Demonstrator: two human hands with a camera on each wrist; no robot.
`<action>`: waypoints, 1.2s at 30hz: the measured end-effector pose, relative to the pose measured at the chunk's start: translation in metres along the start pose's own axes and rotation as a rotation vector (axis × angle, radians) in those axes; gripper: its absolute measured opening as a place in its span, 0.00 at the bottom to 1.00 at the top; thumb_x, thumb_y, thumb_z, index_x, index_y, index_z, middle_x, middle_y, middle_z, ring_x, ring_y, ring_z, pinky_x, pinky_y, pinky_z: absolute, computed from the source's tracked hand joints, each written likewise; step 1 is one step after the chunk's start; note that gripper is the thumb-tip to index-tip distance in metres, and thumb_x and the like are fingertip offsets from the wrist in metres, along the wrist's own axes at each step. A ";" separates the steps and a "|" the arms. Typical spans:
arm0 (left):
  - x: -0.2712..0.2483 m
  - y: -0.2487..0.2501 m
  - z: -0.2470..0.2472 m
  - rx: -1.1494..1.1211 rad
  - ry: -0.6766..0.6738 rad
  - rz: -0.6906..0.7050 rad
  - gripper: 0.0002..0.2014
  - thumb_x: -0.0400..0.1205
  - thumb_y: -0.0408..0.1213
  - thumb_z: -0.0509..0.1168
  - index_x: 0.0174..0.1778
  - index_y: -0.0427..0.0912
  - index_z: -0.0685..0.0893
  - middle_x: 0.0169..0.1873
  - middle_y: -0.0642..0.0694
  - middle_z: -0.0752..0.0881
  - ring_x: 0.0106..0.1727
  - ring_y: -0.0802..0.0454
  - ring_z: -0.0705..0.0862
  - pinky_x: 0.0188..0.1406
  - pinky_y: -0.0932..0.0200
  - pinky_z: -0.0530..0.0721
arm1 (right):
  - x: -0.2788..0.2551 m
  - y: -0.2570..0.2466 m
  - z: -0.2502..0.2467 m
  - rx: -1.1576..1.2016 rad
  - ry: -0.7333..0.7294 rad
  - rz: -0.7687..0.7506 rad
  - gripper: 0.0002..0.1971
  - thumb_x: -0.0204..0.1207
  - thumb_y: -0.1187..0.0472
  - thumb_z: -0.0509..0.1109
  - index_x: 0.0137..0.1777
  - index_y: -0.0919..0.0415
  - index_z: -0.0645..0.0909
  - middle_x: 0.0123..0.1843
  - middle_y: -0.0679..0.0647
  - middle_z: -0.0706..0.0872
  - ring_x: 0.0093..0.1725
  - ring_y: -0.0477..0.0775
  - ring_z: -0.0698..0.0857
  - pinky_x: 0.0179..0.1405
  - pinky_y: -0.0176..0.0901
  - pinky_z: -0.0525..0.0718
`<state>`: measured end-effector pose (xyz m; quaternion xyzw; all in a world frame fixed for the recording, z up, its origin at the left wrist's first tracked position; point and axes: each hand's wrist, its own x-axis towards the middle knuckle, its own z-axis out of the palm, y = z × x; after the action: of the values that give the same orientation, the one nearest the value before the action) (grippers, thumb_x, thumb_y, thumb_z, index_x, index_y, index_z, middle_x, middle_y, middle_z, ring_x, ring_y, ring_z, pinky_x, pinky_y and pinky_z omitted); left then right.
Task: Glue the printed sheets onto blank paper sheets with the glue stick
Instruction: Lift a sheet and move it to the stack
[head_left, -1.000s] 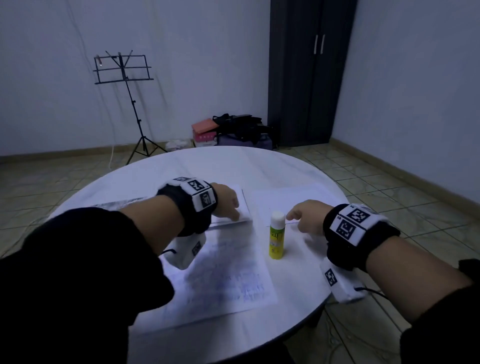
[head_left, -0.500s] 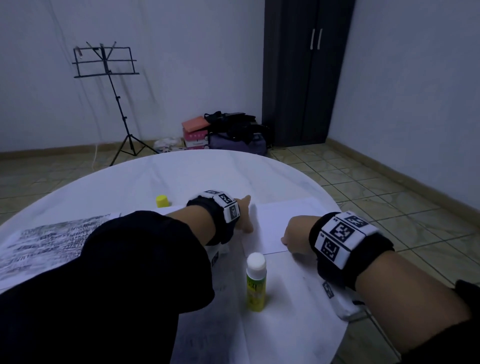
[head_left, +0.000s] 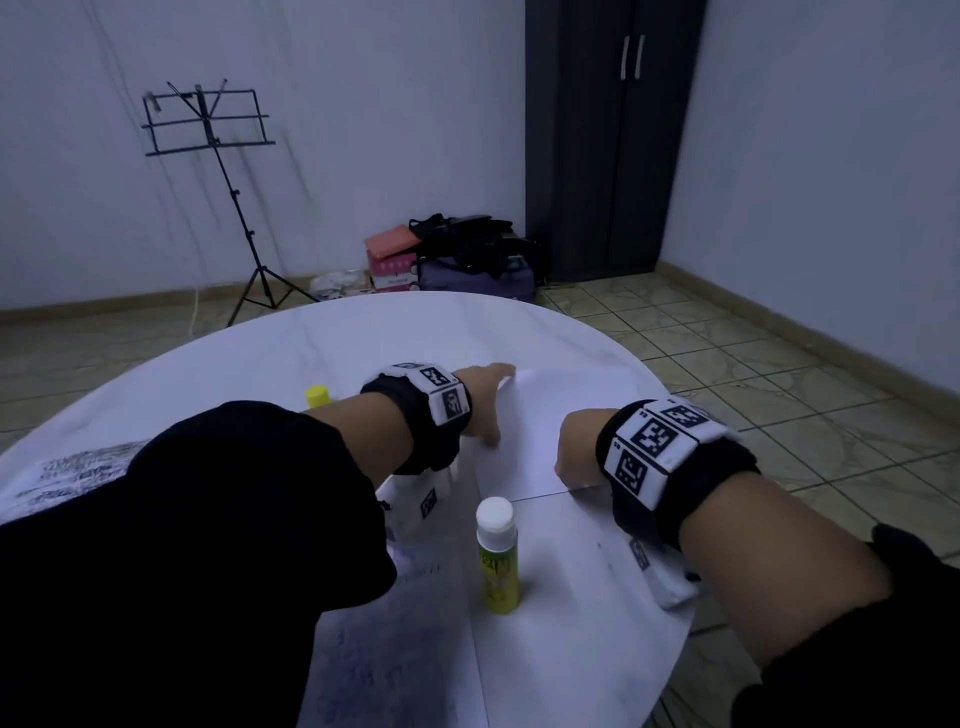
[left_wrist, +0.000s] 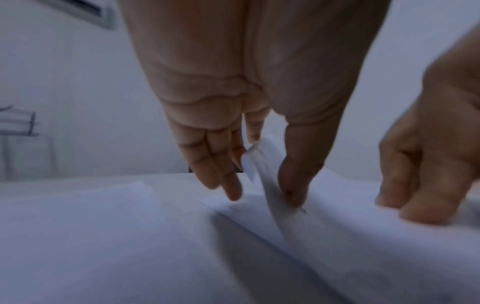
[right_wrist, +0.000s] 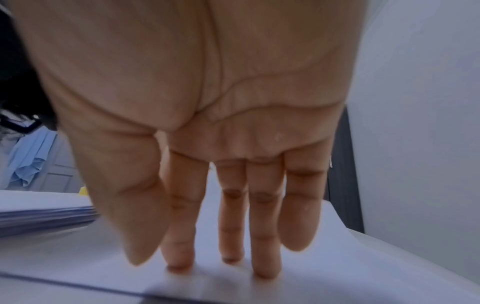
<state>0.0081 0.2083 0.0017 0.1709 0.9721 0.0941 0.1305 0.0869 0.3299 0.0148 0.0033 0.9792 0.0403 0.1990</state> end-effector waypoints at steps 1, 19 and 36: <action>0.000 -0.002 -0.002 -0.128 0.016 -0.023 0.50 0.72 0.33 0.76 0.84 0.49 0.51 0.74 0.41 0.72 0.71 0.41 0.76 0.65 0.51 0.78 | 0.009 0.003 0.006 -0.006 -0.016 -0.001 0.17 0.80 0.59 0.65 0.30 0.55 0.66 0.31 0.50 0.68 0.43 0.55 0.73 0.47 0.42 0.72; -0.012 -0.023 0.017 -0.950 -0.331 -0.155 0.11 0.77 0.13 0.63 0.43 0.34 0.82 0.39 0.37 0.83 0.37 0.42 0.83 0.24 0.59 0.87 | 0.013 0.014 0.019 -0.018 -0.036 -0.078 0.08 0.79 0.59 0.64 0.51 0.61 0.82 0.56 0.57 0.82 0.55 0.59 0.80 0.45 0.42 0.79; -0.024 -0.019 0.010 -1.098 -0.290 -0.172 0.12 0.77 0.11 0.56 0.45 0.29 0.79 0.39 0.35 0.80 0.22 0.49 0.87 0.18 0.65 0.82 | -0.011 0.013 0.027 0.004 -0.066 -0.140 0.15 0.82 0.67 0.56 0.67 0.58 0.71 0.63 0.59 0.78 0.66 0.59 0.76 0.58 0.43 0.75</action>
<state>0.0270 0.1832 -0.0065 0.0094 0.7634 0.5496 0.3393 0.1074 0.3446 -0.0047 -0.0632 0.9700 0.0241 0.2335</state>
